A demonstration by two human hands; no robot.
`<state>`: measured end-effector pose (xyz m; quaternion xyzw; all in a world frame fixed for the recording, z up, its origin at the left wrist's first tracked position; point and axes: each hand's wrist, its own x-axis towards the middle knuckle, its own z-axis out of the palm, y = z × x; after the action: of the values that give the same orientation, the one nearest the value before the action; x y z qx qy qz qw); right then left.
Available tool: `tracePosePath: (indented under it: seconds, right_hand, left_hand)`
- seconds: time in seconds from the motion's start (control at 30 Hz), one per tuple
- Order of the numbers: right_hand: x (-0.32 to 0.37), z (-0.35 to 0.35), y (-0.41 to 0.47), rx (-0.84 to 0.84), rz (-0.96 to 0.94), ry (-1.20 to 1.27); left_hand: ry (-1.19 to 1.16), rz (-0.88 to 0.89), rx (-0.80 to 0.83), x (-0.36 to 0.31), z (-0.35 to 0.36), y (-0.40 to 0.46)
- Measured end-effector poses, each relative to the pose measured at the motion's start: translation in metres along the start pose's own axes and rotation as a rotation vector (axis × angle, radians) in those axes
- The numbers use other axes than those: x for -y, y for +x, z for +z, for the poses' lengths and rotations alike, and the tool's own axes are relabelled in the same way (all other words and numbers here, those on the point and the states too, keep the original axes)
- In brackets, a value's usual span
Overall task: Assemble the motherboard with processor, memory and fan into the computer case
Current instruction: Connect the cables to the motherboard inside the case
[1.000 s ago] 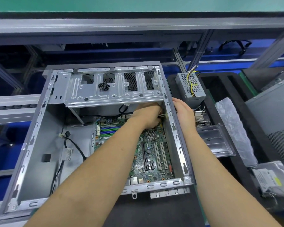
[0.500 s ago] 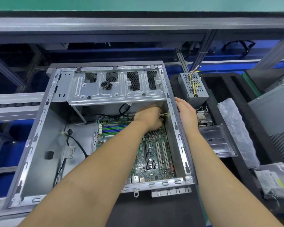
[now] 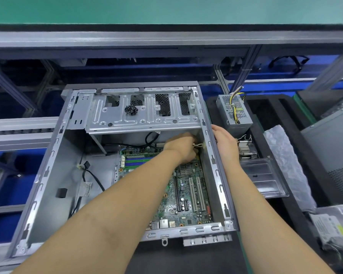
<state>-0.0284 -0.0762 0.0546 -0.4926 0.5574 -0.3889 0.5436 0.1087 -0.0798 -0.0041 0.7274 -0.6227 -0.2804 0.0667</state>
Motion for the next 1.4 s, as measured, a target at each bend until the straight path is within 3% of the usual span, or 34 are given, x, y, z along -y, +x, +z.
tracePosePath:
  seconds: [0.2, 0.47, 0.57, 0.73, 1.1, 1.2, 1.4]
  right_hand:
    - [0.001, 0.000, -0.001, 0.005, 0.002, -0.004]
    - [0.000, 0.000, 0.000, -0.001, -0.002, -0.021]
    - [0.000, -0.001, 0.000, 0.003, 0.000, -0.025]
    - [0.001, -0.001, 0.000, 0.006, 0.007, -0.036]
    - [0.001, -0.003, 0.001, 0.005, 0.005, -0.099]
    - [0.010, -0.002, 0.003, 0.012, 0.044, -0.181]
    - [0.035, 0.030, 0.008, -0.144, -0.165, -0.410]
  left_hand:
    - [0.041, 0.120, 0.059, 0.012, -0.013, -0.001]
    - [0.180, -0.002, 0.083, 0.030, -0.034, -0.012]
    - [0.233, 0.017, 0.010, 0.043, -0.026, -0.019]
    - [0.127, -0.064, -0.082, 0.050, -0.019, -0.020]
    - [0.090, -0.029, 0.055, 0.045, -0.027, -0.029]
    - [0.037, -0.009, 0.023, 0.064, -0.051, -0.045]
    - [0.037, -0.271, -0.153, 0.134, -0.066, -0.092]
